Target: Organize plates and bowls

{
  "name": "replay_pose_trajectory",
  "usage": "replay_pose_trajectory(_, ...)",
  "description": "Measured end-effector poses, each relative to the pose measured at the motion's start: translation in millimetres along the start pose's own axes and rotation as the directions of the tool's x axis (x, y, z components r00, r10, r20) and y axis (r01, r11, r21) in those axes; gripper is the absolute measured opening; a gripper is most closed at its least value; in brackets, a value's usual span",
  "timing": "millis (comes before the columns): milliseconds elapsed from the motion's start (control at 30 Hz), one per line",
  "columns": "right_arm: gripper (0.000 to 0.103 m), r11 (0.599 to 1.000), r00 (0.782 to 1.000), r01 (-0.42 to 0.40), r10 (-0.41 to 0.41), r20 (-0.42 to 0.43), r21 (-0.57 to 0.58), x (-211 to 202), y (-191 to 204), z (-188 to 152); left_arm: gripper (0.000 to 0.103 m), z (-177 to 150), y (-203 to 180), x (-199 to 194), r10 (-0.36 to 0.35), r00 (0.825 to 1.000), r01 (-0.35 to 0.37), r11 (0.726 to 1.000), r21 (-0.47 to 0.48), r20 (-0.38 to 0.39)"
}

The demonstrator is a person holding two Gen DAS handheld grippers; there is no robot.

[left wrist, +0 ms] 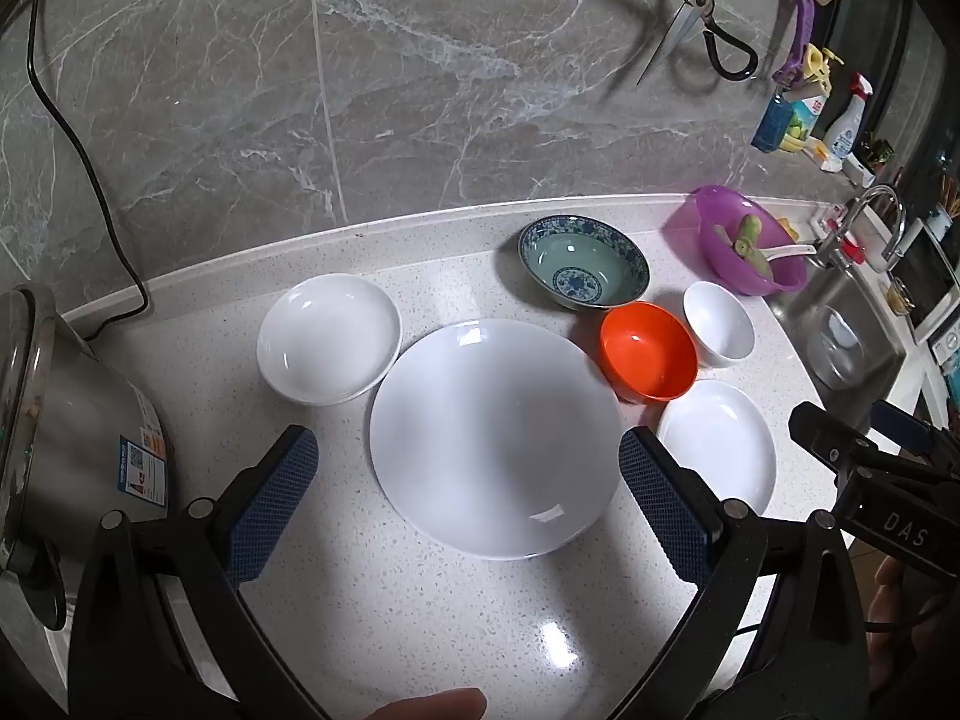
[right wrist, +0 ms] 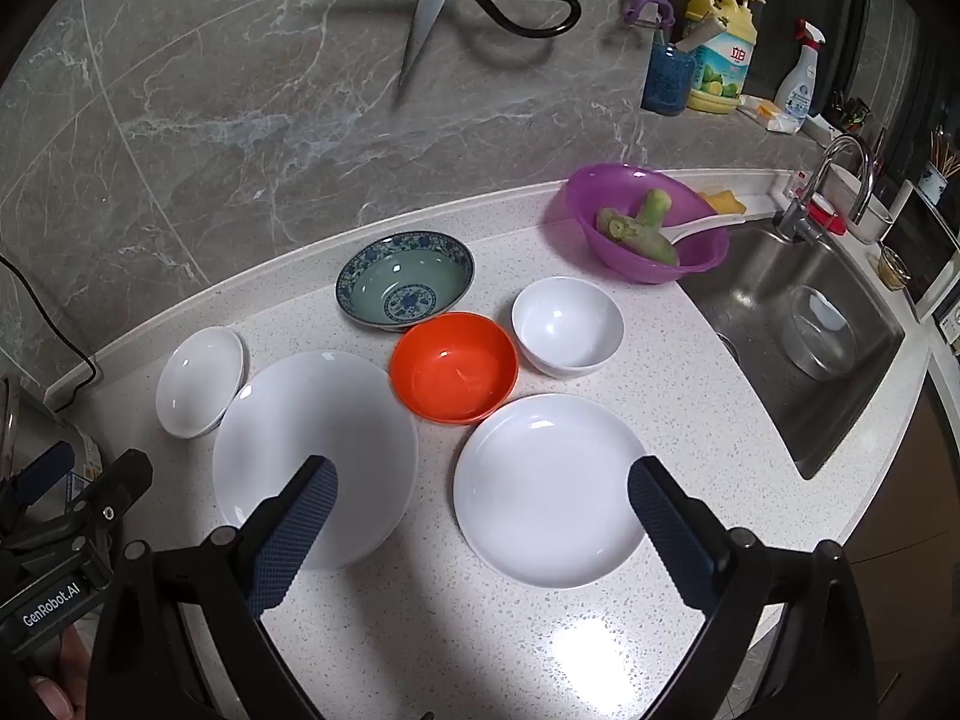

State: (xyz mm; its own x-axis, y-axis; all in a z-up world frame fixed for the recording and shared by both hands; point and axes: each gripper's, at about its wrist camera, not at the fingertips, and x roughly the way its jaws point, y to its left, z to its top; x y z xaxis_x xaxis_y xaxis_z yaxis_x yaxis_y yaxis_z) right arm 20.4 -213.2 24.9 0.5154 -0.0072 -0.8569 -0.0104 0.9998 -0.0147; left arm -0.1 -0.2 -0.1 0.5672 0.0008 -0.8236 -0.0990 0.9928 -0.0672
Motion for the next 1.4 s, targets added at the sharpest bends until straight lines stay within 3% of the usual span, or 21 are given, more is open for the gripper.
replay_pose_trajectory(1167,0.1,1.0,1.0,-0.009,0.009,-0.017,0.003,4.9,9.3,-2.1,0.101,-7.4,1.6,7.5,-0.013,1.0,0.013,1.0,-0.005,-0.015)
replay_pose_trajectory(1233,0.1,0.999,0.999,-0.034,0.034,-0.018,0.001,9.4,3.9,-1.2,0.101,-9.6,4.4,13.3,-0.001,1.0,0.001,1.0,0.005,-0.018)
replay_pose_trajectory(1300,0.1,0.989,0.989,-0.15,0.15,0.01,-0.001,12.2,0.1,0.7,0.101,-15.0,8.9,24.4,0.02,0.999,-0.019,1.0,0.011,-0.04)
replay_pose_trajectory(1367,0.1,0.958,0.957,-0.287,0.286,0.043,-0.003,20.0,-5.0,0.1,0.101,-29.6,20.0,42.1,0.035,0.996,-0.036,0.999,-0.007,-0.08)
replay_pose_trajectory(1400,0.099,0.932,0.932,-0.362,0.361,0.039,-0.002,27.4,-7.3,-0.4,0.1,-37.5,26.4,49.7,0.034,0.995,-0.036,0.999,-0.02,-0.096)
